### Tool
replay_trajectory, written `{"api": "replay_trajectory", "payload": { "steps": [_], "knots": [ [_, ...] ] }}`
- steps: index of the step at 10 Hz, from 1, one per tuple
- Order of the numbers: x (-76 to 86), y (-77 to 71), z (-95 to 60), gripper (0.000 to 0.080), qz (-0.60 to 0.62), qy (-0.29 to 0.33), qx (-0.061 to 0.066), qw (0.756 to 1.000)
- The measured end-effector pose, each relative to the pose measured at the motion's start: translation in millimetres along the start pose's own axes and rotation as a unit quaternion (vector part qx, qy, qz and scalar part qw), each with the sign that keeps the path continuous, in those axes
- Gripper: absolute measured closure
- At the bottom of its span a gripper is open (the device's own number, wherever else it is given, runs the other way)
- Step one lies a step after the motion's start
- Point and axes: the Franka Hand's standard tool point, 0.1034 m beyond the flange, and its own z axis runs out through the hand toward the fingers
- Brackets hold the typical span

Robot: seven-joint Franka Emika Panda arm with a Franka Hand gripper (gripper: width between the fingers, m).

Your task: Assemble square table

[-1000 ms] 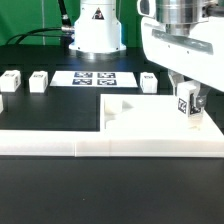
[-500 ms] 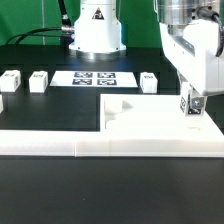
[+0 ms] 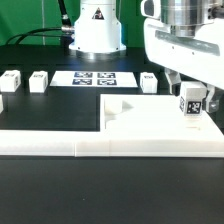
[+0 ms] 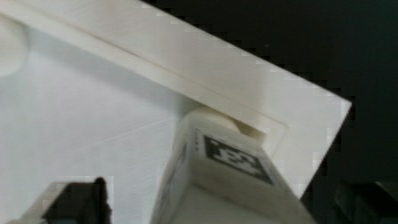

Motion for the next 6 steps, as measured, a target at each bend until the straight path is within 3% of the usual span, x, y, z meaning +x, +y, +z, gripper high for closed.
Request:
{"api": "replay_trajectory", "payload": {
  "steps": [3,5,6],
  "knots": [
    [0.8,0.3,-0.1,0.0153,-0.096,0.000,0.000,0.995],
    [1.3,-1.6,-2.4,0.0151,-0.247,0.016,-0.019,0.969],
    [0.1,-3.1,-2.6,0.0151,-0.314,0.020,-0.022,0.949]
  ]
}}
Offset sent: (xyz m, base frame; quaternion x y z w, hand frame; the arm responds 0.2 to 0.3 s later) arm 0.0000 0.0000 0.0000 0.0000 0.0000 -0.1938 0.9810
